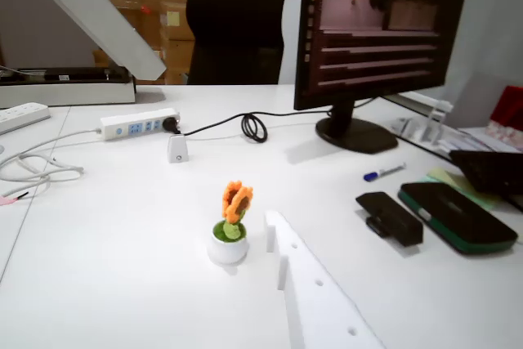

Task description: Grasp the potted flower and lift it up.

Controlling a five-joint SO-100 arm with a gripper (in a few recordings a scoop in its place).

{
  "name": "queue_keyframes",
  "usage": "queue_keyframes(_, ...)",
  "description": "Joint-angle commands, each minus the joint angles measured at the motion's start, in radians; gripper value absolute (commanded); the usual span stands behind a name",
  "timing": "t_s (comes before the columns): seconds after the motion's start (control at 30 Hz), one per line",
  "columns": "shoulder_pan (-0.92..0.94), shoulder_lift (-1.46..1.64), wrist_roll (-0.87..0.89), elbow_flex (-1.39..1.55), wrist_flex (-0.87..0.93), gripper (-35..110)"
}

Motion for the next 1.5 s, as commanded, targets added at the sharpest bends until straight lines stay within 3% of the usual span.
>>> queue_keyframes(0.0,0.051,-0.002,0.006,0.012,0.003,67)
queue_keyframes(0.53,0.087,0.000,0.040,0.086,-0.015,67)
queue_keyframes(0.87,0.207,-0.025,0.110,0.307,-0.206,67)
queue_keyframes(1.2,0.265,-0.201,0.230,0.299,-0.305,67)
queue_keyframes(1.47,0.311,-0.506,0.374,0.133,-0.183,67)
